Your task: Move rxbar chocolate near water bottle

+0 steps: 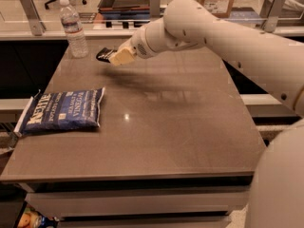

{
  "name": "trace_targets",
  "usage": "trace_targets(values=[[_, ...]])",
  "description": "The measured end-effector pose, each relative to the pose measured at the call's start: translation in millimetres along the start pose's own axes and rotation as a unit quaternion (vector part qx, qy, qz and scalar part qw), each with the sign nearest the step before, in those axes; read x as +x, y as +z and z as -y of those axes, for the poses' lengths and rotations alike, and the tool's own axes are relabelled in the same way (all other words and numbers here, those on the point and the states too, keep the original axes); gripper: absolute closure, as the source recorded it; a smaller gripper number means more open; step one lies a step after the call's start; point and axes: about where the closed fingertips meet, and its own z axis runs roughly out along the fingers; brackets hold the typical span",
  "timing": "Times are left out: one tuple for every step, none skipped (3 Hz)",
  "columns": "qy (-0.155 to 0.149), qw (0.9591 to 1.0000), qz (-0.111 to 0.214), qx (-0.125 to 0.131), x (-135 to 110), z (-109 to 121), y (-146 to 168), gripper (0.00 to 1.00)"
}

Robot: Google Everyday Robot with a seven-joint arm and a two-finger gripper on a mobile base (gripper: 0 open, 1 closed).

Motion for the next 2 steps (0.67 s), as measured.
trace_targets(values=[[0.0,0.9999,0.005,-0.015,-1,2,24,1.0],[-0.003,0.9996,0.008,-0.027,-6,4,43,1.0]])
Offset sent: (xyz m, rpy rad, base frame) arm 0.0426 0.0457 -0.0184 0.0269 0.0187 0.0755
